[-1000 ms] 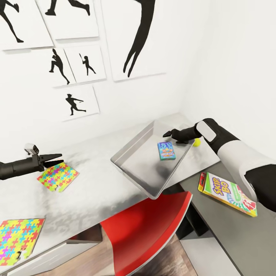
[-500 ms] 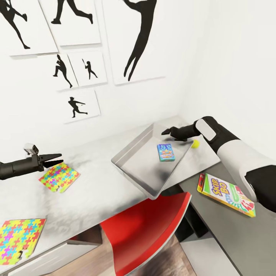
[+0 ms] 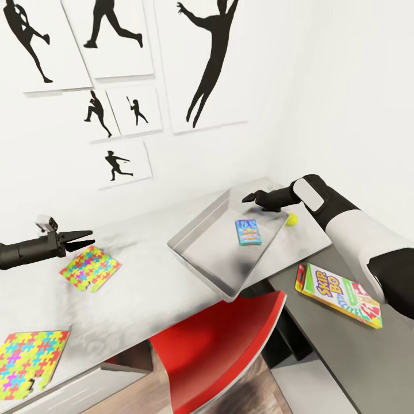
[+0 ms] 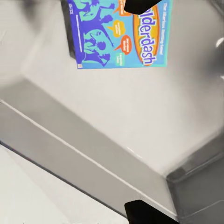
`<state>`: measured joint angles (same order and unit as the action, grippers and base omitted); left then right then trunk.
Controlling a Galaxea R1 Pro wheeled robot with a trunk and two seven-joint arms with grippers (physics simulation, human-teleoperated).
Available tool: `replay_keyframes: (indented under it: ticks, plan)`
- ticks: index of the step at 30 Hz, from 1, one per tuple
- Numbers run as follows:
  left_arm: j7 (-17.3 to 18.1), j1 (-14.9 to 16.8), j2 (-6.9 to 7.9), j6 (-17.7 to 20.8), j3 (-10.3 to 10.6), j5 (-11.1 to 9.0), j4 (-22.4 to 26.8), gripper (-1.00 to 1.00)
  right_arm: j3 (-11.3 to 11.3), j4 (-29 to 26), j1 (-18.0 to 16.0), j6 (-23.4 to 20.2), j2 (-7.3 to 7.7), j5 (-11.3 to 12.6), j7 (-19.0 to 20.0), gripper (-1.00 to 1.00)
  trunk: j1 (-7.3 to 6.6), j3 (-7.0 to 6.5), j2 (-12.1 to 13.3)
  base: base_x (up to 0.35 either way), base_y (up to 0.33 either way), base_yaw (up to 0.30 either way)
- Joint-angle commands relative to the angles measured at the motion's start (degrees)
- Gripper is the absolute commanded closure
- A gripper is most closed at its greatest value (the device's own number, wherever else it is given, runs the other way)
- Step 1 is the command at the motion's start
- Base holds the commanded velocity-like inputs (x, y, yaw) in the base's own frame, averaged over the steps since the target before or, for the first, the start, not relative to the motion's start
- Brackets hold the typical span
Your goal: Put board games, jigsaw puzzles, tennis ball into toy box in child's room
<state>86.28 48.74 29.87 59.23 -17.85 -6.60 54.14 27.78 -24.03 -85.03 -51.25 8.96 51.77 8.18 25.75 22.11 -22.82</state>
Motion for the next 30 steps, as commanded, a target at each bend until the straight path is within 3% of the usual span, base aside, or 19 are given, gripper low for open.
replay_keyframes:
  ticks: [1,30]
  plan:
    - [0.2,0.0,0.01,0.6,0.0,0.0,0.0,-1.0,0.3,0.0,-0.1,-0.1,0.07,-0.5,0.6,-1.0,0.04,0.0,-0.1,0.0,0.0,0.0]
    - [0.2,0.0,0.01,0.5,0.1,0.0,0.0,-1.0,0.3,0.0,0.0,0.3,0.01,-0.6,0.5,-1.0,0.04,-2.75,-0.1,-0.05,0.0,0.0]
